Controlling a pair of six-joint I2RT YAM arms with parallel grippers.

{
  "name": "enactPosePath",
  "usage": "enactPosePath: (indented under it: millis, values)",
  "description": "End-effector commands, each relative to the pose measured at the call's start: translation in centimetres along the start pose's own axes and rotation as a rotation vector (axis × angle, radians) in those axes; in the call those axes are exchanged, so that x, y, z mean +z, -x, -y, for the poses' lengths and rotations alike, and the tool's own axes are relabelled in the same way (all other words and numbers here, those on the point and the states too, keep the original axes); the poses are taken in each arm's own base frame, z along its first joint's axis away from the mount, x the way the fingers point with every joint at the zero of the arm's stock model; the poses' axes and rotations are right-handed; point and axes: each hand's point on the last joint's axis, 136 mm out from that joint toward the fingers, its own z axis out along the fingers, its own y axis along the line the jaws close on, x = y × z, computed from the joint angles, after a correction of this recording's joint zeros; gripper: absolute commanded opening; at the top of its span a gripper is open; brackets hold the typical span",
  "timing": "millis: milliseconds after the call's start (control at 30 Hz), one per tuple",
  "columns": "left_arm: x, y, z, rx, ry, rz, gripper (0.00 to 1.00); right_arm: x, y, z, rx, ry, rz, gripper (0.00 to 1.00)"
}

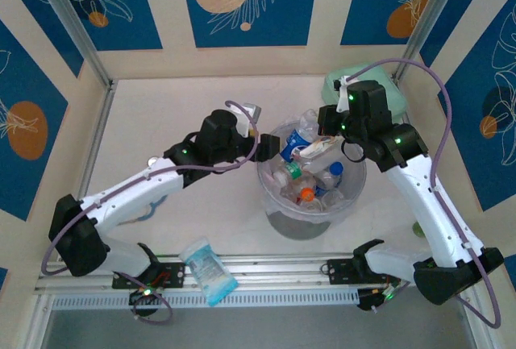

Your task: Put the plastic bottles in the bin

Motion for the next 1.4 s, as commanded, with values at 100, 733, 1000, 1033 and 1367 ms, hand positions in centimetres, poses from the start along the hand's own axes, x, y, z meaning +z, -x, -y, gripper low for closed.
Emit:
enactPosePath:
  millis: [100, 733, 1000, 1033, 1367]
  values:
    - [-0.1, 0.3, 0.8, 0.065, 0.024, -0.026, 0.63, -0.5, -3.6, 0.2, 0.004, 0.006, -0.190, 0.25]
    - [1.7, 1.0, 1.0, 0.081, 0.087, -0.126, 0.15, -5.8, 2.8, 0.4, -0.001, 0.066, 0.046, 0.53]
    - [0.8, 3.3, 0.4, 0.124, 0.189, -0.097, 0.00, -7.2, 3.0, 2.4, 0.025, 0.048, 0.141, 0.52]
    - [0.8, 3.5, 0.3, 0.128, 0.201, -0.094, 0.00, -7.3, 2.9, 2.5, 0.028, 0.049, 0.145, 0.52]
    - [-1.0, 6.0, -3.3, 0.190, 0.414, -0.026, 0.00, -7.2, 2.1, 3.8, 0.081, 0.051, 0.154, 0.52]
